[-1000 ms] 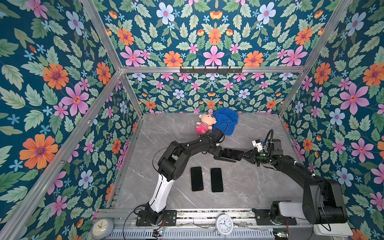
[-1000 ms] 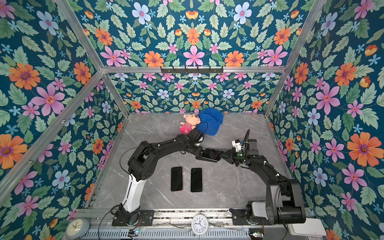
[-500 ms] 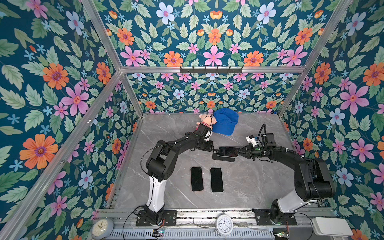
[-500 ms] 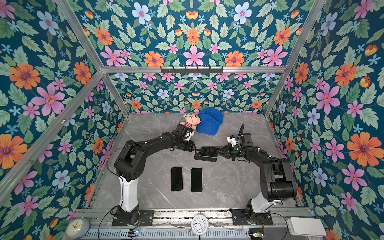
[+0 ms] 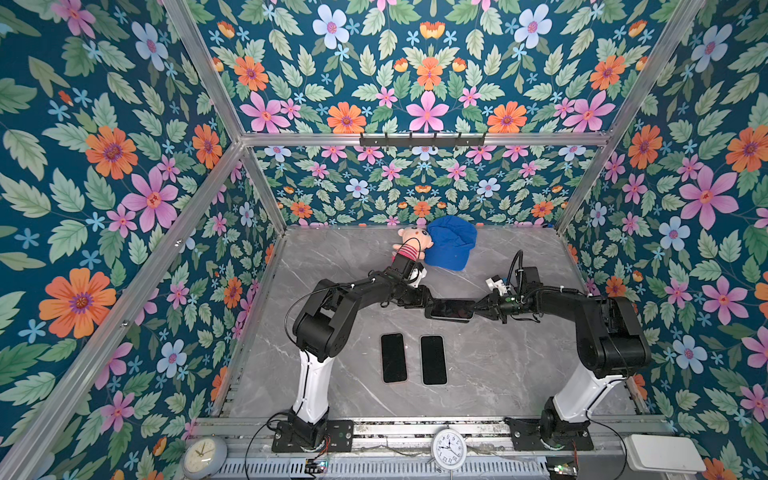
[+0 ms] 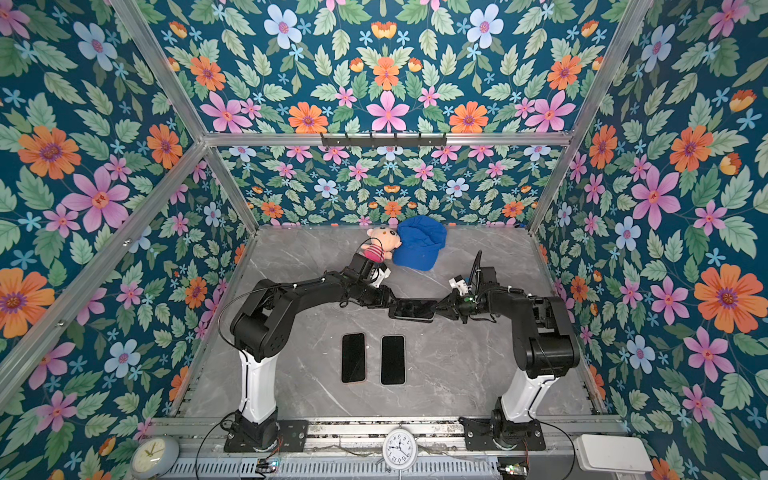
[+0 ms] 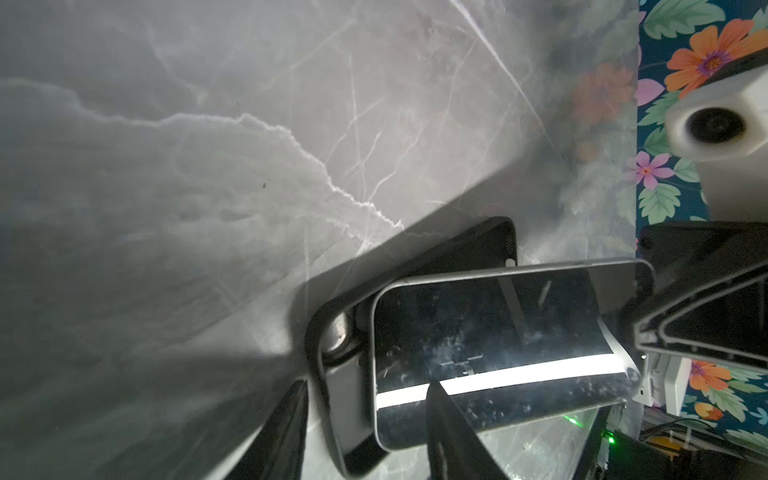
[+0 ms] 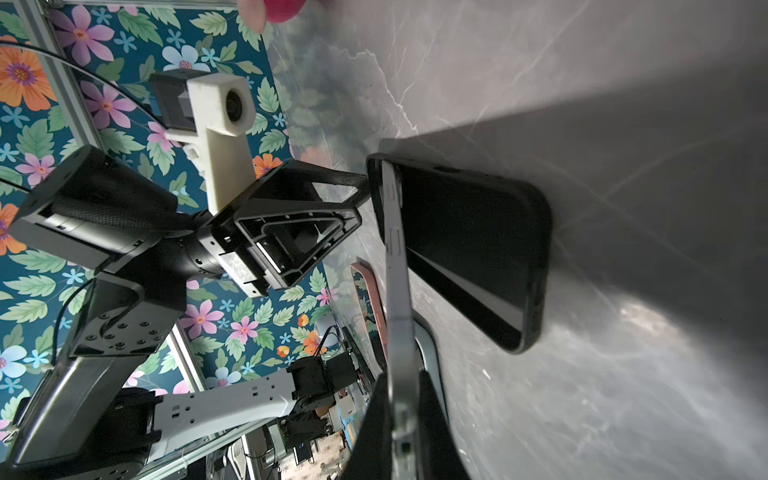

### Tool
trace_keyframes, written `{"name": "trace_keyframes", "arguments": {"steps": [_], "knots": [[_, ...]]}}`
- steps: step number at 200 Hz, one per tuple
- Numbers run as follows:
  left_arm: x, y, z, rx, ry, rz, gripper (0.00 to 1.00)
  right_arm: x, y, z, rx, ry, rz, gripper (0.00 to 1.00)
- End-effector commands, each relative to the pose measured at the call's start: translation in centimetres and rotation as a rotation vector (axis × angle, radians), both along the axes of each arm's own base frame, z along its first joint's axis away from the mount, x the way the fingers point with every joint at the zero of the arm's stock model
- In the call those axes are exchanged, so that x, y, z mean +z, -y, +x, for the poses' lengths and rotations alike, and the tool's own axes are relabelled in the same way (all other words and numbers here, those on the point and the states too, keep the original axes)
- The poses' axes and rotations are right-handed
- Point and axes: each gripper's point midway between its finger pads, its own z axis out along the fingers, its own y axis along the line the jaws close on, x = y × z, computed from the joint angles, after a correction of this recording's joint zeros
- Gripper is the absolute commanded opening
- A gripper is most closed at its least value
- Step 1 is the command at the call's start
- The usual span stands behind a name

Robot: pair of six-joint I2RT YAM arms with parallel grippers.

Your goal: Put the phone into the phone case

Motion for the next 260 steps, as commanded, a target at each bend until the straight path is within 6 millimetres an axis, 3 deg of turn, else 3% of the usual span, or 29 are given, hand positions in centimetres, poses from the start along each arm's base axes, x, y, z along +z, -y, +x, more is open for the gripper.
{"name": "trace_keyframes", "arguments": {"steps": [1,87,189,260], "knots": [[0.0,0.4,0.0,0.0,-0.011,-0.038,0.48,-0.3,-0.1,-0.5,0.017,-0.016,-0.008,0.0],[0.8,1.9,0.9,-0.024,-0.01,-0.081,0.47,-1.4,-0.9,-0.9,0.042,-0.094,-0.001,0.0],[1.0,0.8,-1.5,0.006,-0.037,-0.122,0.46,-4.3,-0.2,-1.9,-0.147,-0.195,-0.095,0.0],[0.6,0.7,-2.1,-0.012,-0.027,-0.117,0.46,-4.5,-0.9,-1.8,-0.057,-0.185,-0.101,0.0]]}}
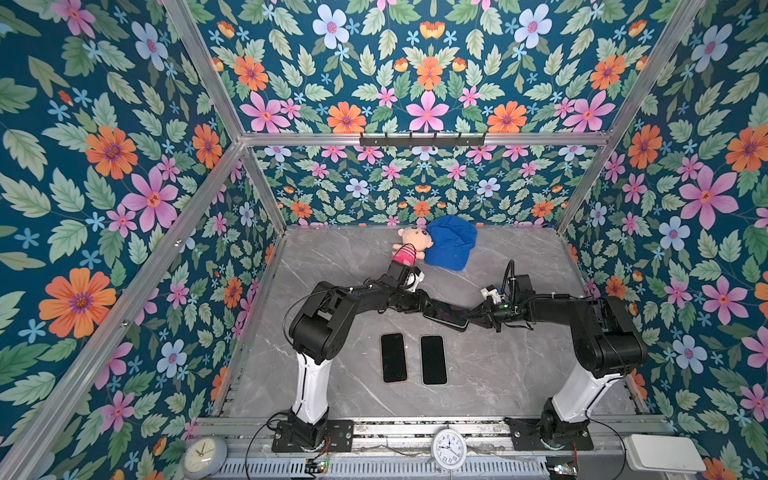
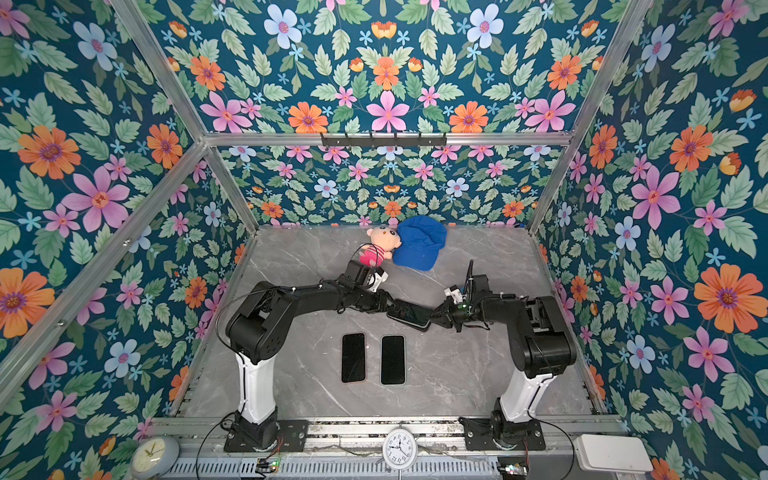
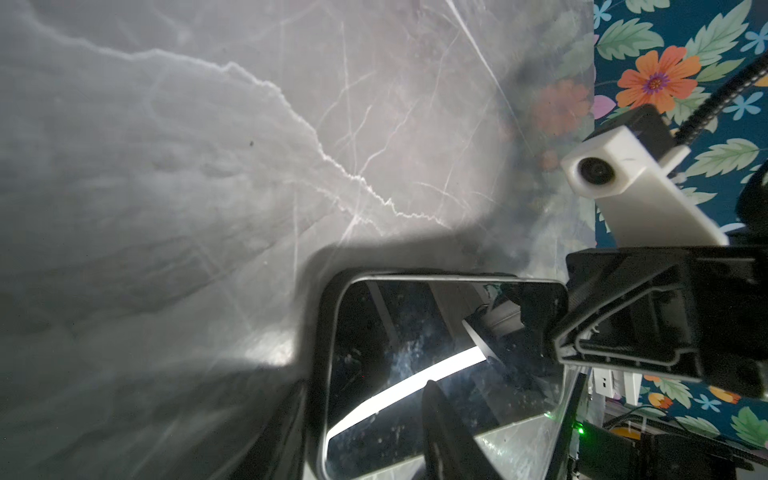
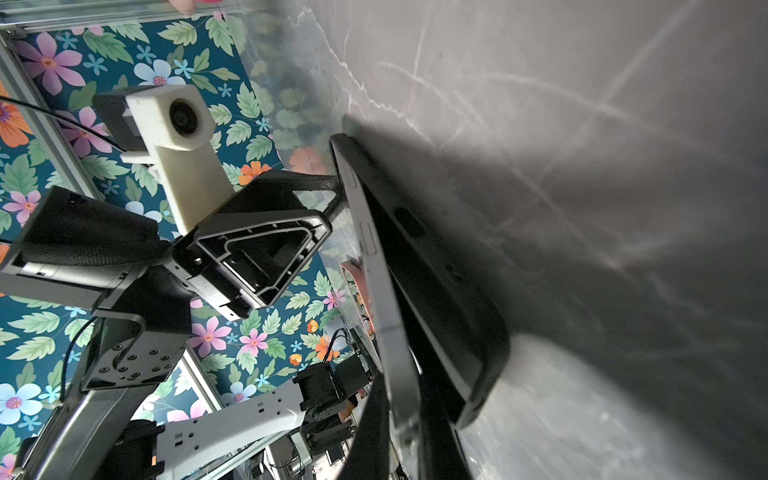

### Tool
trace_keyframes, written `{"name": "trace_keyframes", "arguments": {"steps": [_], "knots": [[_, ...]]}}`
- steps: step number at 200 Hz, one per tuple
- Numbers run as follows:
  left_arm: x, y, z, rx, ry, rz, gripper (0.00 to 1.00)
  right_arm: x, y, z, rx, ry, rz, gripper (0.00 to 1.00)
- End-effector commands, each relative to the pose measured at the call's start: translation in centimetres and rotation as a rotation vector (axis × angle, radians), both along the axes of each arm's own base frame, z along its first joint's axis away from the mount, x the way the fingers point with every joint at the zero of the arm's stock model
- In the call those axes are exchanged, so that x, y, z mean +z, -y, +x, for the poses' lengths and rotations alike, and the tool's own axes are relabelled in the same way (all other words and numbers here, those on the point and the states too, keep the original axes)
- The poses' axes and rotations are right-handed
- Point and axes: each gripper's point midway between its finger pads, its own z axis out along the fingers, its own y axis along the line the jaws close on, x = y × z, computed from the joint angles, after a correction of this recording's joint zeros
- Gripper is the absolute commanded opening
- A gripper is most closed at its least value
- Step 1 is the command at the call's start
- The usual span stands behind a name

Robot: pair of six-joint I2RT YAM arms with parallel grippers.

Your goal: Put the phone into the phone case

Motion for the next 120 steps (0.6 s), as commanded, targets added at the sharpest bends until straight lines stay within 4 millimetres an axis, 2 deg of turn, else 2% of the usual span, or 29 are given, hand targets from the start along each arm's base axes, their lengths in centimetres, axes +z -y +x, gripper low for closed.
{"name": "trace_keyframes", "arguments": {"steps": [1,36,75,120], "knots": [[0.58,0.54,-0.82,-0.04,-0.013,-0.03,0.46,-2.15,0.7,-0.43,-0.008,-0.069,-0.094,0.0],[0.53,0.5,-0.92,-0.046,-0.013,-0.026,0.46,-2.49,0.69,-0.51,0.011,-0.077,-0.102,0.01],[0.75,0.55,-0.92,-0.049,-0.011,-0.03,0.46,-2.85,1.03,-0.54,0.009,-0.087,-0.138,0.15],[0.75,0.42,-1.09,-0.049,-0.014,-0.029,0.46,-2.94,1.34,-0.24,0.014,-0.087,-0.205,0.27]]}}
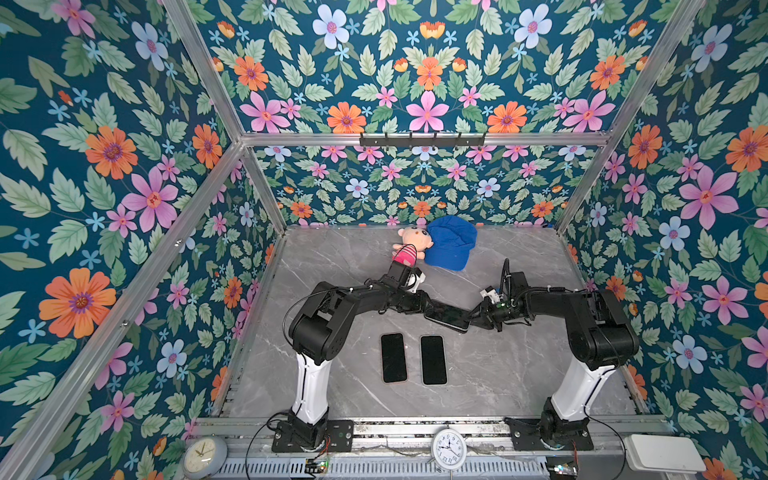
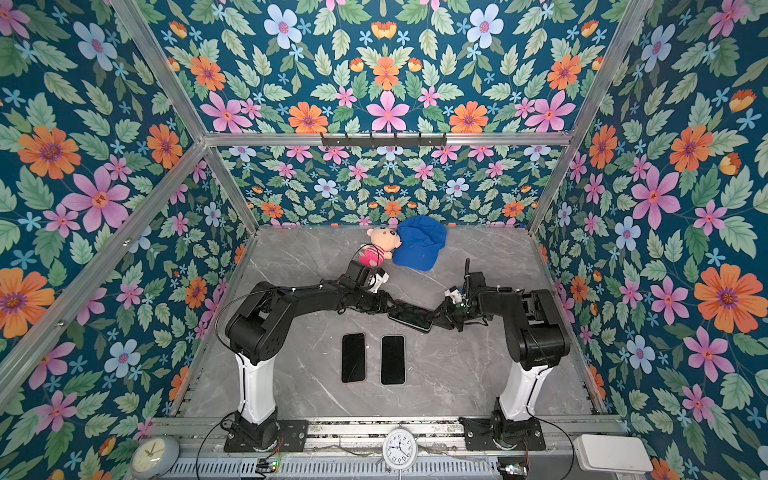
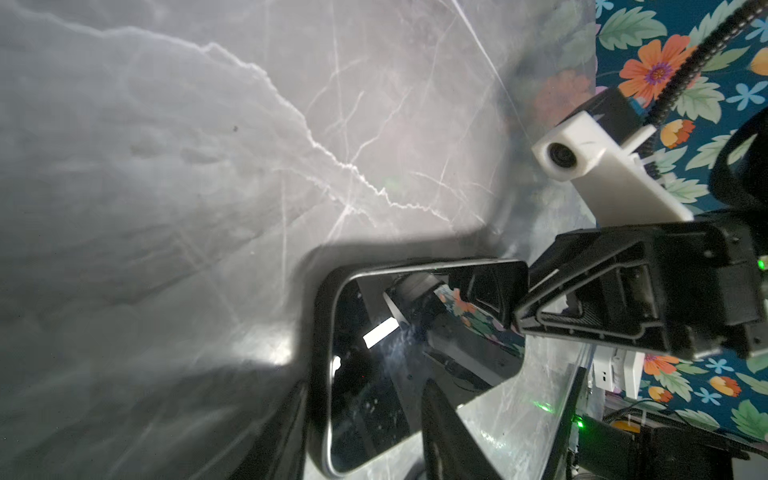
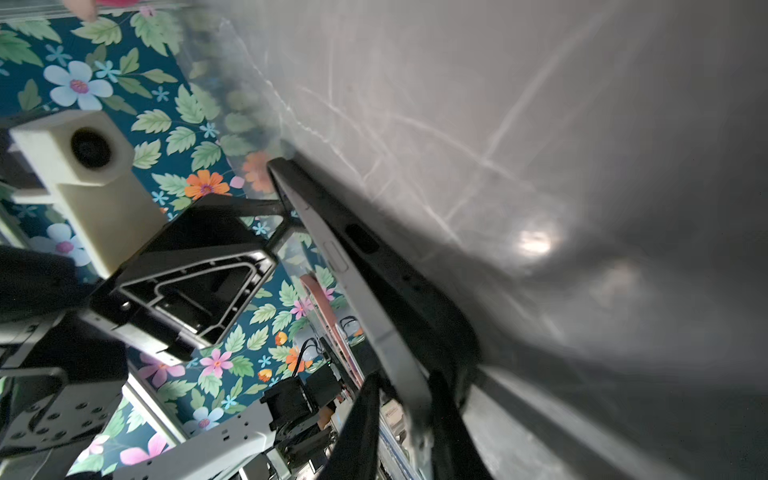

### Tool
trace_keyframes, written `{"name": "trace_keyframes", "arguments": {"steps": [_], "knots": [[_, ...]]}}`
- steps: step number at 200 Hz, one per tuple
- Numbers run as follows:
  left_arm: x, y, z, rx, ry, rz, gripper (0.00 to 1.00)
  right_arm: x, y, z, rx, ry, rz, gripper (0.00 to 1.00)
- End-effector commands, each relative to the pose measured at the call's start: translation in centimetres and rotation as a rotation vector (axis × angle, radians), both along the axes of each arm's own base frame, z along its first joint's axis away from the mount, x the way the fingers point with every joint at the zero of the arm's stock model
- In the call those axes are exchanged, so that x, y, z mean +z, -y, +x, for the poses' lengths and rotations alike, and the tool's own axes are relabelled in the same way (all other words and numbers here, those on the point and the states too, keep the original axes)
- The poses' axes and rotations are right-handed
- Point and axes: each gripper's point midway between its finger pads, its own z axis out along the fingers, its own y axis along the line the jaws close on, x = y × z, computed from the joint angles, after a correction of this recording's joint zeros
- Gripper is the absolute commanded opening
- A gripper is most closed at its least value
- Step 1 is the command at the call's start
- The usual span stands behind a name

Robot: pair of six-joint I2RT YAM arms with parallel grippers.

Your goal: Put the phone into the phone case

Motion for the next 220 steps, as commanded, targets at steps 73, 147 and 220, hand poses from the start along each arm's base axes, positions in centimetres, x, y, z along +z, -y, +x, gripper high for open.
{"name": "trace_keyframes", "arguments": {"steps": [73,147,220], "knots": [[0.8,-0.2,-0.9,-0.032,-0.003,-0.028,0.46,-1.1,1.5,-1.5,0.061,-0.041,-0.315,0.45],[0.6,-1.1,-1.2,-0.024,0.003,-0.018,0.47,0.5,1.6,-1.2,0.112,0.007,-0.516,0.62],[1.0,-1.3,-1.4,-0.021,0.007,-0.015,0.47,1.8,1.4,-0.8,0.15,0.025,-0.582,0.74]]}}
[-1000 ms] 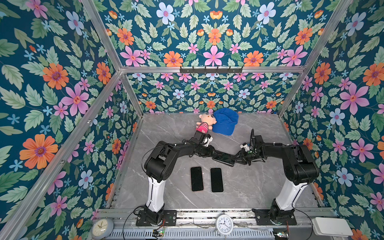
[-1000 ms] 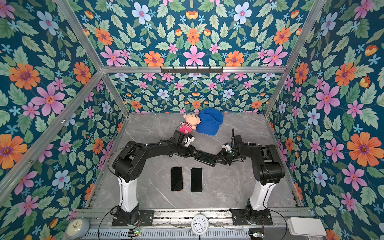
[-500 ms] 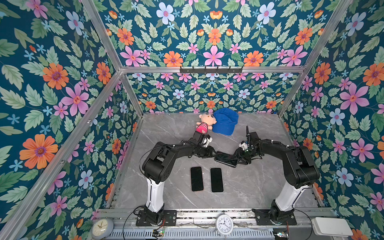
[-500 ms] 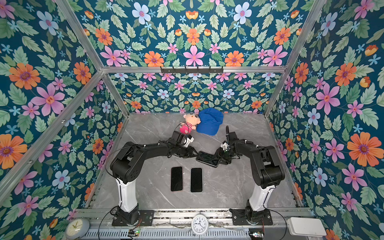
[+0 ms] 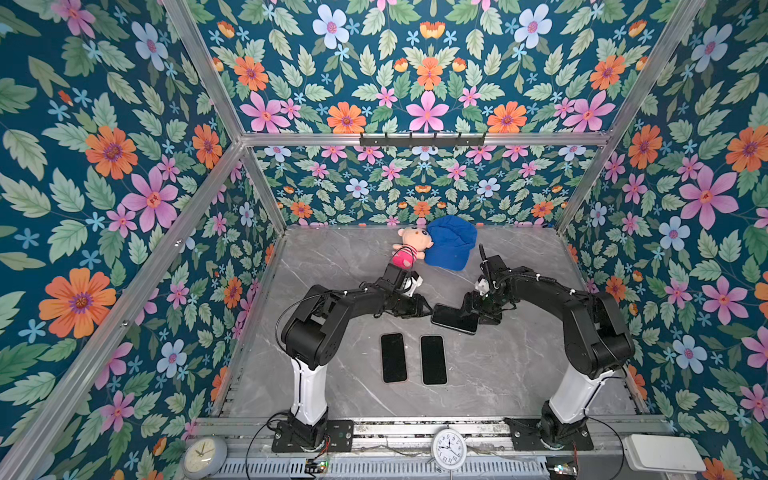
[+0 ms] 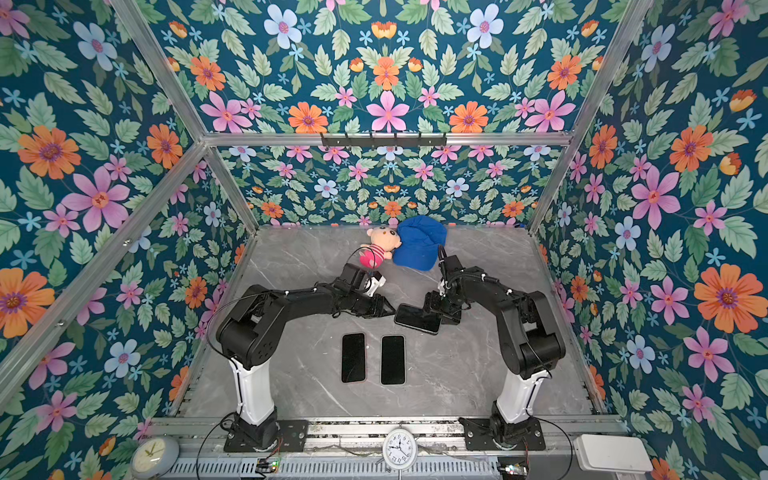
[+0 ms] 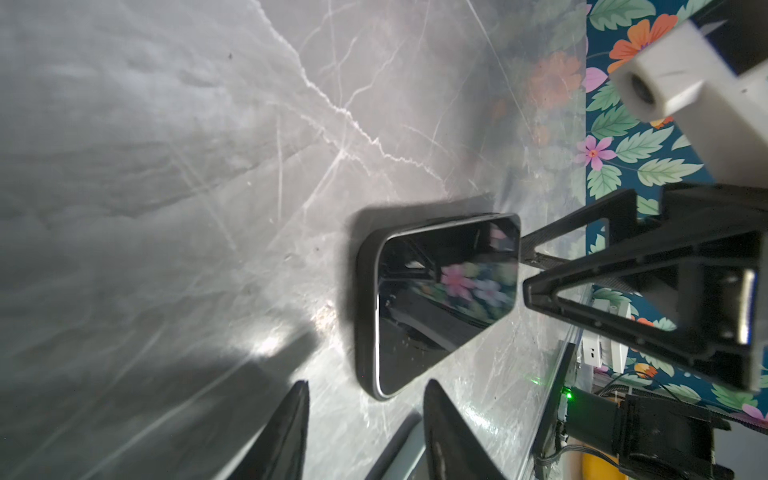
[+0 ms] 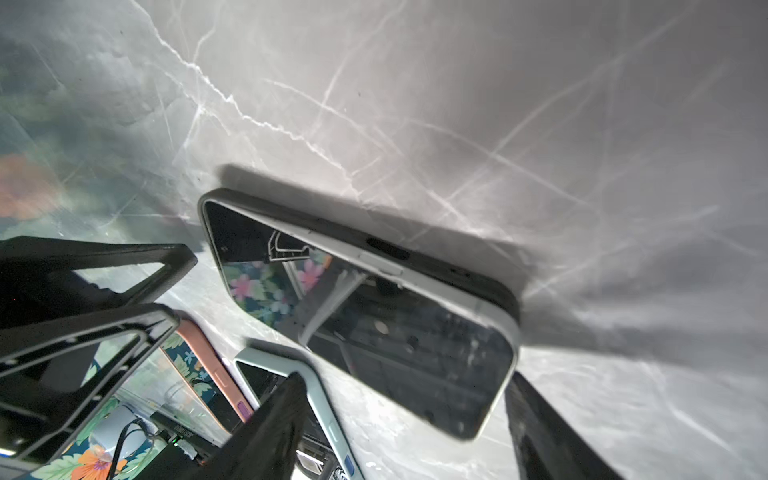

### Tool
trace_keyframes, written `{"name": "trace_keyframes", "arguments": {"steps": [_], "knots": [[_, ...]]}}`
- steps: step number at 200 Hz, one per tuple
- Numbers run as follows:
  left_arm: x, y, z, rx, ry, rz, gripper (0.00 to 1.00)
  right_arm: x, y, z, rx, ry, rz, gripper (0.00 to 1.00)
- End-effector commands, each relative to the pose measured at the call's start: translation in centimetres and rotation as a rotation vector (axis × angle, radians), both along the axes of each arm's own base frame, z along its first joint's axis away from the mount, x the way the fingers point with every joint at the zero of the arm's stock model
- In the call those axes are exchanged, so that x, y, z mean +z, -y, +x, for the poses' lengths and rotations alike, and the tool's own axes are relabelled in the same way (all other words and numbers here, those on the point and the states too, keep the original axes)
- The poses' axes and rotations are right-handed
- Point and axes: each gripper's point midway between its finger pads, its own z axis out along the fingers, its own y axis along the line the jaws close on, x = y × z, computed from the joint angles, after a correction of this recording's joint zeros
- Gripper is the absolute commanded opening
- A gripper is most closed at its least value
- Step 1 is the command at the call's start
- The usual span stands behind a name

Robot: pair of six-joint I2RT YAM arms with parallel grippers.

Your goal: Put the phone into the phone case

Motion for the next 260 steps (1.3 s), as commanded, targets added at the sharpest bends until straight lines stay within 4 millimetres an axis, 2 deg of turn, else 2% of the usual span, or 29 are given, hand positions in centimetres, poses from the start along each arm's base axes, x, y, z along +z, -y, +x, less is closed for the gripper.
{"name": "trace_keyframes", "arguments": {"steps": [1,45,54,75,124,168,232,233,238,260], "knots": [[0.5,0.0,0.1,-0.005,0.017,-0.005,0.47,0.3,1.1,-0.7,0.009,-0.016,-0.062,0.74],[0.7,0.3,-0.3,-0.002,-0.018,-0.038,0.48,0.4,2.2,-2.7,-0.04,0.018,-0.146,0.63],[0.8,0.5,-0.4,-0.003,-0.028,-0.047,0.48,1.1,2.1,-3.0,-0.055,0.053,-0.138,0.59],[0.7,1.1,-0.4,-0.009,-0.047,-0.067,0.48,0.8,1.6,-3.6,-0.08,0.07,-0.136,0.53],[0.1,2.6,-0.6,-0.032,-0.076,-0.066,0.46,0.1,0.8,-3.3,-0.08,0.077,-0.142,0.44],[-0.5,2.5,-0.7,-0.032,-0.086,-0.051,0.43,-0.9,0.5,-3.4,-0.071,0.052,-0.139,0.38],[-0.9,2.6,-0.8,-0.035,-0.102,-0.057,0.39,-1.0,0.2,-3.3,-0.066,0.059,-0.123,0.31],[-0.9,2.6,-0.8,-0.034,-0.1,-0.057,0.39,-1.7,0.2,-3.5,-0.064,0.037,-0.132,0.31],[-0.9,2.6,-0.8,-0.035,-0.101,-0.057,0.39,-2.1,0.3,-3.6,-0.063,0.026,-0.136,0.3],[-0.9,2.6,-0.8,-0.034,-0.101,-0.058,0.36,-2.1,0.2,-3.6,-0.063,0.025,-0.132,0.3]]}}
